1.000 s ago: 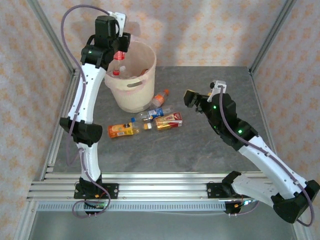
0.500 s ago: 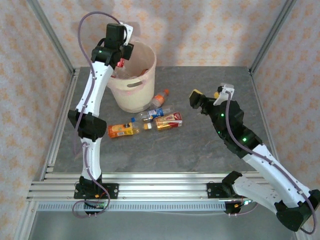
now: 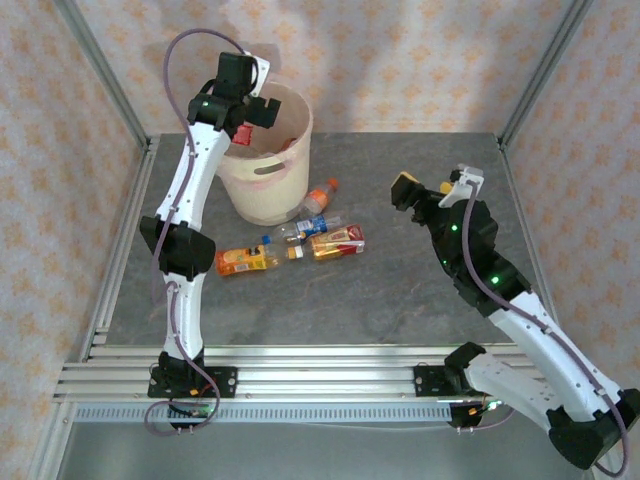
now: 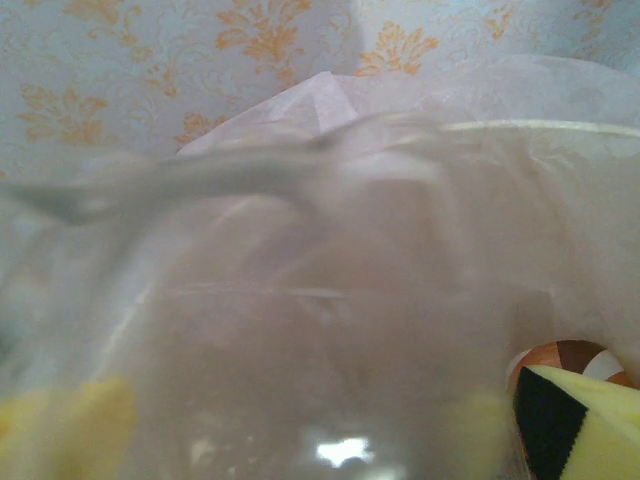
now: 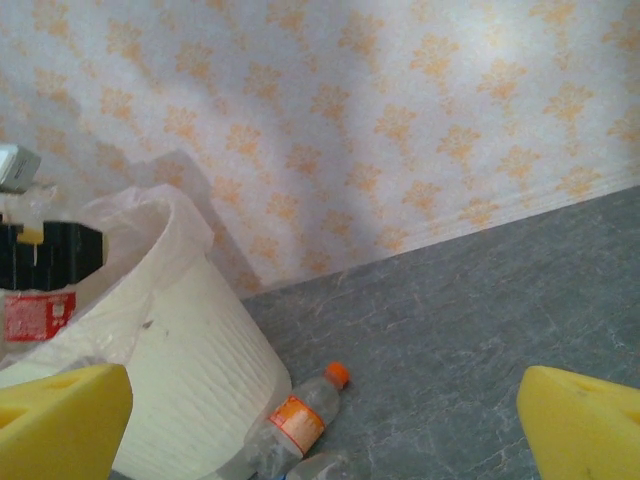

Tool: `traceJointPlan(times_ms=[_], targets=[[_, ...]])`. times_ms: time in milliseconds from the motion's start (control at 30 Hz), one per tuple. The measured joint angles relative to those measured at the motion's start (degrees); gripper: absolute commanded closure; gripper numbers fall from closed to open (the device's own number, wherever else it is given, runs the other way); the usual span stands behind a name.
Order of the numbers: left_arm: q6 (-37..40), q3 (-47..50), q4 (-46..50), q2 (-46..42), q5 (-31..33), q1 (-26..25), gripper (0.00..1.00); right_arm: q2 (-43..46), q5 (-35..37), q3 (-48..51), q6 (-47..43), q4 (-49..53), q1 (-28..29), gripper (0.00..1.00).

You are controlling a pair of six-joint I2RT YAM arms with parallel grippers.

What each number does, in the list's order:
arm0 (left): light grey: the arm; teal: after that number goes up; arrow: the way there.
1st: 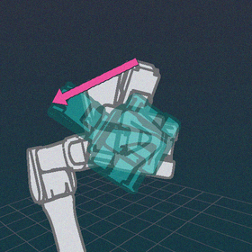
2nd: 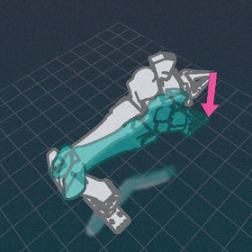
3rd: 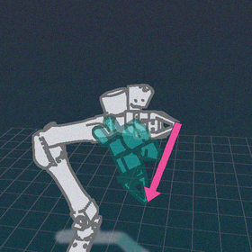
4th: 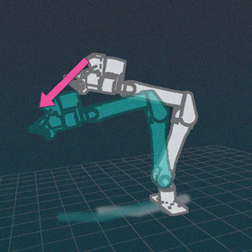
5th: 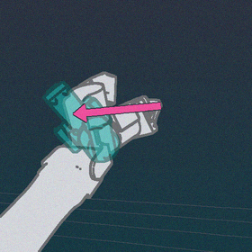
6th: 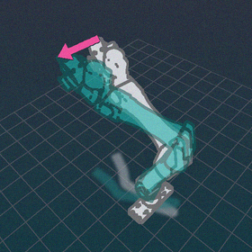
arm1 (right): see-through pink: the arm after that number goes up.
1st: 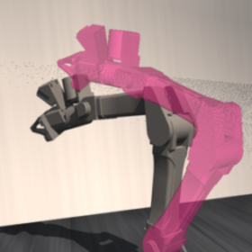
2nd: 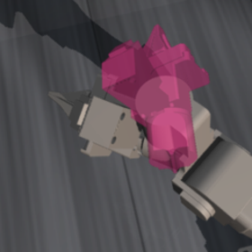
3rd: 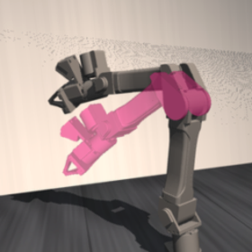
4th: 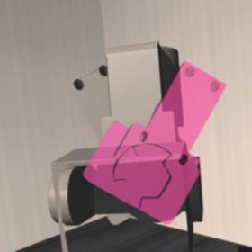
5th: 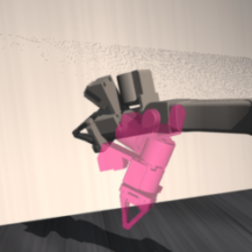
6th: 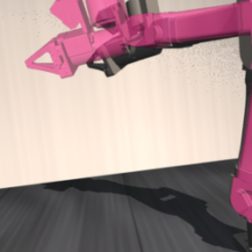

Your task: Put the plastic bottles in the bin

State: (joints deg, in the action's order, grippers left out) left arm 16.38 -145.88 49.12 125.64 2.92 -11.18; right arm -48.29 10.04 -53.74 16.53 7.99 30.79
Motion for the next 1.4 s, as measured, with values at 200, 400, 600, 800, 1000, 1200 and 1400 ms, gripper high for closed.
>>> traceJointPlan(times_ms=[200, 400, 600, 800, 1000, 1200, 1400], targets=[[-1.2, 0.0, 0.2, 0.0, -2.7, 0.0, 0.00, 0.1, -2.8, 0.0, 4.0, 0.1, -3.9, 0.01], [-4.4, 0.0, 0.1, 0.0, -8.5, 0.0, 0.00, 0.1, -6.6, 0.7, 2.2, -1.3, -4.2, 0.01], [-7.8, 0.0, -1.0, 0.0, -12.7, 0.0, 0.00, -2.3, -9.9, 0.7, -0.9, -1.6, -4.2, 0.01], [-10.4, -0.3, -3.2, 0.0, -17.2, 0.0, 0.01, -8.4, -12.0, -4.3, -2.2, 3.2, -4.2, 0.01], [-11.7, -2.5, -3.7, 0.3, -19.9, -0.1, 0.01, -9.1, -11.0, -4.3, -1.9, 4.0, -4.2, 0.01], [-12.0, -3.2, -3.7, 0.3, -20.2, -0.1, 0.20, -7.5, -4.7, -3.1, 2.0, 3.5, -4.2, 0.01], [-11.4, -3.2, -3.7, 0.3, -19.0, -0.1, 0.37, -7.8, -3.4, -3.0, 2.1, 3.8, -4.2, 0.01]])
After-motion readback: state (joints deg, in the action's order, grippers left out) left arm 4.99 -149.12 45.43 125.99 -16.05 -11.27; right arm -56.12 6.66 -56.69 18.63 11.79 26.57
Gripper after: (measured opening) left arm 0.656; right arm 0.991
